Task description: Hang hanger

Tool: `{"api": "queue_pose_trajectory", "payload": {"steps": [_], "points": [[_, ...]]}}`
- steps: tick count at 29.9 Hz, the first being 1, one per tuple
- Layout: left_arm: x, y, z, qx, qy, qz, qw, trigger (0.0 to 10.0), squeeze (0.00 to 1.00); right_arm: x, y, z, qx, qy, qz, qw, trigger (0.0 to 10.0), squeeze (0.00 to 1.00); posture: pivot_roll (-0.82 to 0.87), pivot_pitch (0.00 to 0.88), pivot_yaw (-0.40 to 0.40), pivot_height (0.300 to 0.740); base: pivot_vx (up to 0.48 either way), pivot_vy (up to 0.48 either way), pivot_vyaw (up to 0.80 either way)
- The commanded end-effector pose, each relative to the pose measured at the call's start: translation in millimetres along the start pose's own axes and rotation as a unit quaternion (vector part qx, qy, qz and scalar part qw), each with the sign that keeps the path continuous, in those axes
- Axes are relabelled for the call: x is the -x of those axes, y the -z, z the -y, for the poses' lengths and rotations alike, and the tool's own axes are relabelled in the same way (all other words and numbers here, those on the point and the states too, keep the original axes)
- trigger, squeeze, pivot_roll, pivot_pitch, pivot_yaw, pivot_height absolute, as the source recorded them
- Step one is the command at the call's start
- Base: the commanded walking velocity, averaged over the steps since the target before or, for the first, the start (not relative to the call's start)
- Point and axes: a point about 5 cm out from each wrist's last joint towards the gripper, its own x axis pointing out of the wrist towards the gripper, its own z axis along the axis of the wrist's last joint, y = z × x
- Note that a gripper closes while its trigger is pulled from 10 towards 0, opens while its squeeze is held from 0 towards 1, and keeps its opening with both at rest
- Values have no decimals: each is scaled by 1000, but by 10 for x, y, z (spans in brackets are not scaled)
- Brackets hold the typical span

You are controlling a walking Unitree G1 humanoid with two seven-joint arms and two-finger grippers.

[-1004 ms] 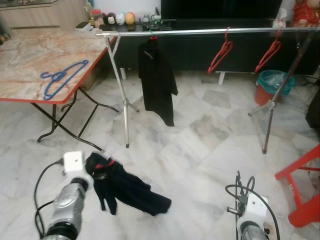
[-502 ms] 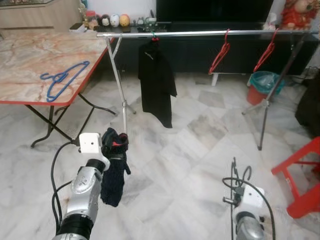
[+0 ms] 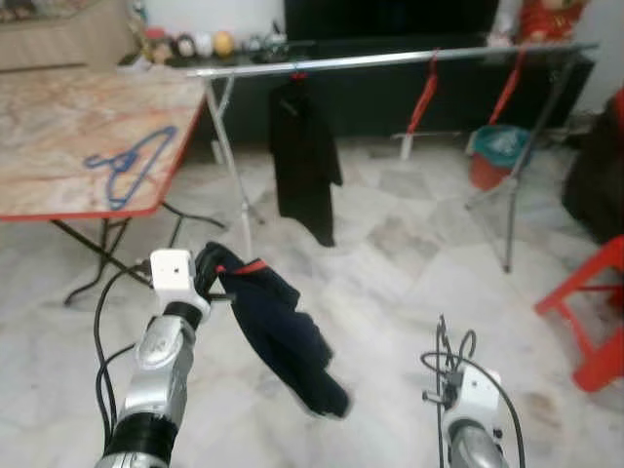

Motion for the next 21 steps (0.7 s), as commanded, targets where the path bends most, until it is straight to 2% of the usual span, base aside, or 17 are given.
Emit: {"api": "queue_pose_trajectory", "payload": {"steps": [1,15,21], "points": [[-32,-68,38,4,3,13,1000,10000,0,16,43,49,6,4,-10,1000,10000,0,52,0,84,740,0,431,0],[-23,-64,46,12,-4,13,1000,10000,0,25,71,53,11,-2,-17,1000,10000,0,48,0,70,740,0,462,0],[-31,-67,48,15,-6,13,1000,10000,0,34,108,74,29,-7,-29,999,10000,0,46,0,66,740,0,480,0]]}}
